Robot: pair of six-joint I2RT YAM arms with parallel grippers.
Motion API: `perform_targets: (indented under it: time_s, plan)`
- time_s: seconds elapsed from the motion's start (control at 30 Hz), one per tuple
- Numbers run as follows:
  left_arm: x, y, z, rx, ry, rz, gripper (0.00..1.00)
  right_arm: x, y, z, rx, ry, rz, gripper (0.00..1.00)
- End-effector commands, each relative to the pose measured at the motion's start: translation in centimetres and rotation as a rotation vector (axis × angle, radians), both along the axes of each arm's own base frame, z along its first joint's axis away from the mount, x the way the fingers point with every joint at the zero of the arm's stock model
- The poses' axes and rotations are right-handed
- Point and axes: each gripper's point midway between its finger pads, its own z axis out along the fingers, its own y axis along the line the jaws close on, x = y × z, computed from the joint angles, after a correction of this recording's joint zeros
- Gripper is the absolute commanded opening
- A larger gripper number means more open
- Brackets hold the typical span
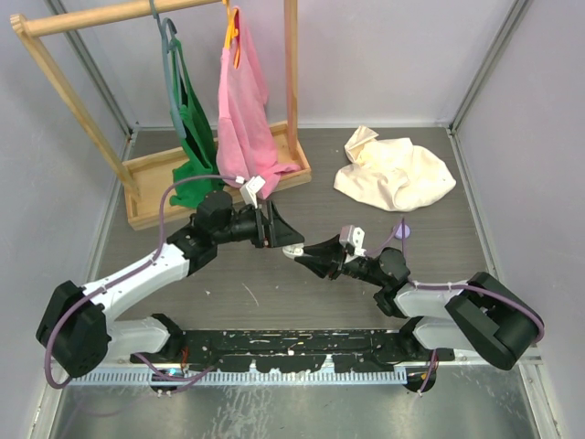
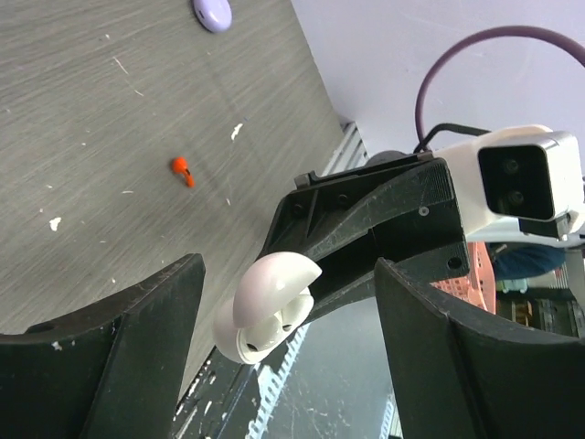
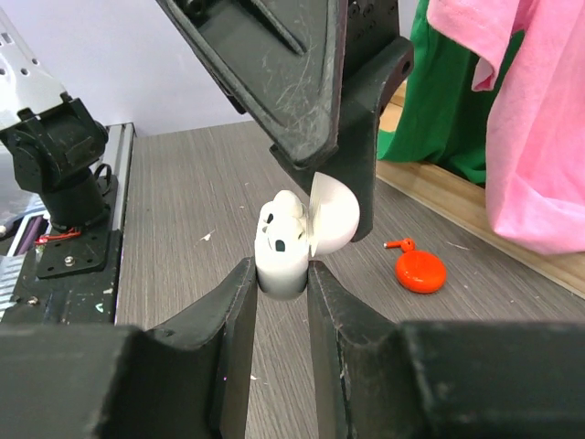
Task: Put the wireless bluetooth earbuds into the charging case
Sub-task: Close the charging case.
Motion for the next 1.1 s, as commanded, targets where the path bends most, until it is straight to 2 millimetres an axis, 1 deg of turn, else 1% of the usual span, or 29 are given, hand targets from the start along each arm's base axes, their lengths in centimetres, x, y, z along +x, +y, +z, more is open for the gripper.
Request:
perform_targets:
  time_s: [0.0, 0.3, 0.37, 0.5, 0.57, 0.67, 0.77, 0.87, 0.93, 0.97, 1.07]
  plan:
    - [-1.3, -0.9, 2.2, -0.094, -0.035, -0.109, 0.75, -0.5, 0.4, 3.5, 0.078, -0.079, 0.036, 0.08]
    - [-3.0, -1.0, 4.3, -0.186, -0.047, -0.211, 0.58, -0.3, 0.4, 2.3, 0.055, -0.049, 0.030, 0.08]
    - [-3.2, -1.0, 4.7, -0.202, -0.050, -0.229, 0.56, -0.3, 0.4, 2.1, 0.052, -0.043, 0.029, 0.08]
    - [-3.8, -0.9, 5.4, -0.226, -0.059, -0.257, 0.56, -0.2, 0.5, 1.8, 0.042, -0.030, 0.029, 0.08]
    - [-3.7, -0.6, 5.3, -0.214, -0.060, -0.246, 0.57, -0.1, 0.5, 1.7, 0.039, -0.023, 0.024, 0.08]
    - [-3.0, 0.2, 4.4, -0.167, -0.061, -0.187, 0.61, 0.4, 0.4, 1.1, 0.023, 0.015, -0.001, 0.07]
    - [-1.9, 1.5, 2.8, -0.064, -0.068, -0.072, 0.69, 1.1, 0.3, 0.2, -0.007, 0.076, -0.040, 0.06]
    - [-0.8, 3.6, 0.9, 0.079, -0.086, 0.055, 0.75, 2.0, -0.2, -0.6, -0.036, 0.148, -0.104, 0.05]
    - [-0.2, 5.6, -0.3, 0.180, -0.089, 0.150, 0.78, 2.9, -0.8, -1.3, -0.056, 0.204, -0.167, 0.05]
    - [-0.1, 6.7, -1.2, 0.244, -0.074, 0.195, 0.81, 3.2, -1.1, -1.7, -0.068, 0.235, -0.194, 0.05]
    - [0.6, 10.0, -2.7, 0.382, -0.077, 0.335, 0.85, 3.8, -2.0, -3.0, -0.105, 0.333, -0.262, 0.05]
